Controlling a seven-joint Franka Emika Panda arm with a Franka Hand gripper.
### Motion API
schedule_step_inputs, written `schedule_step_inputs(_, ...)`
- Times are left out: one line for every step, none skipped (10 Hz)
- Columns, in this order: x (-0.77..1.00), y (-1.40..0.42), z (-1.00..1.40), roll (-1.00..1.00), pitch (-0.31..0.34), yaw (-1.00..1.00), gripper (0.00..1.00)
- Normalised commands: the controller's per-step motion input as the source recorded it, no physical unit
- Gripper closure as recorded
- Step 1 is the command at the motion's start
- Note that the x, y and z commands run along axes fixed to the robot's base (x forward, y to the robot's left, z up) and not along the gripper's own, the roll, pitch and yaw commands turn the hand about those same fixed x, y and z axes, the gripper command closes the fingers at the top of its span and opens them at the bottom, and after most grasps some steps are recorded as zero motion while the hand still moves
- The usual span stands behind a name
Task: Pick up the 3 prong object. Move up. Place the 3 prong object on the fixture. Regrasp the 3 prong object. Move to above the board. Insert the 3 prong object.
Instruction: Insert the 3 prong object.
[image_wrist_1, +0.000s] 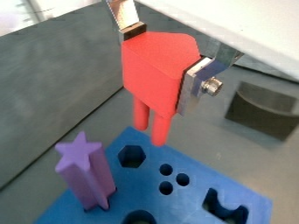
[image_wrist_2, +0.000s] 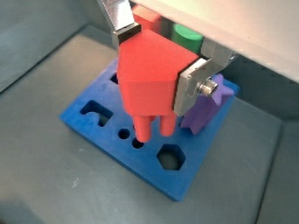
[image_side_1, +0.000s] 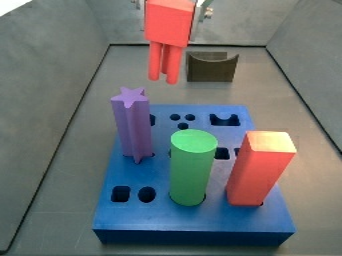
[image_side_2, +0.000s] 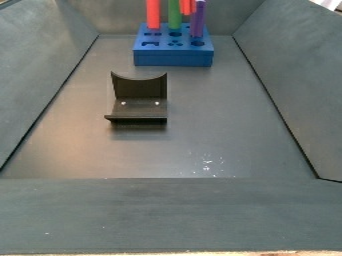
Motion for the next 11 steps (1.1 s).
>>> schedule_step_inputs(-0.05,0.0,-0.13,0.0,0.131,-0.97,1.0)
schedule_step_inputs(-0.04,0.0,-0.12,0.0,0.08,-0.99,1.0)
schedule_step_inputs(-0.01,0.0,-0.11,0.02,0.021,-1.0,1.0)
schedule_step_inputs(-0.03,0.0,-0.13,0.04,0.034,-1.0,1.0)
schedule_step_inputs(-0.03,0.0,-0.14,0.04,0.019,-1.0,1.0)
schedule_step_inputs(0.0,0.0,-0.13,0.01,0.011,-1.0,1.0)
schedule_step_inputs(0.0,0.02,0.0,-0.02,0.0,0.0,1.0)
schedule_step_inputs(0.07,0.01,-0.45,0.08,0.233,-0.67,1.0)
schedule_step_inputs(-0.05,0.03,-0.39,0.0,0.221,-0.9,1.0)
schedule_step_inputs(-0.04,0.0,-0.45,0.0,0.133,-0.98,1.0)
schedule_step_inputs(0.37,0.08,-0.05,-0.06,0.183,-0.17,1.0)
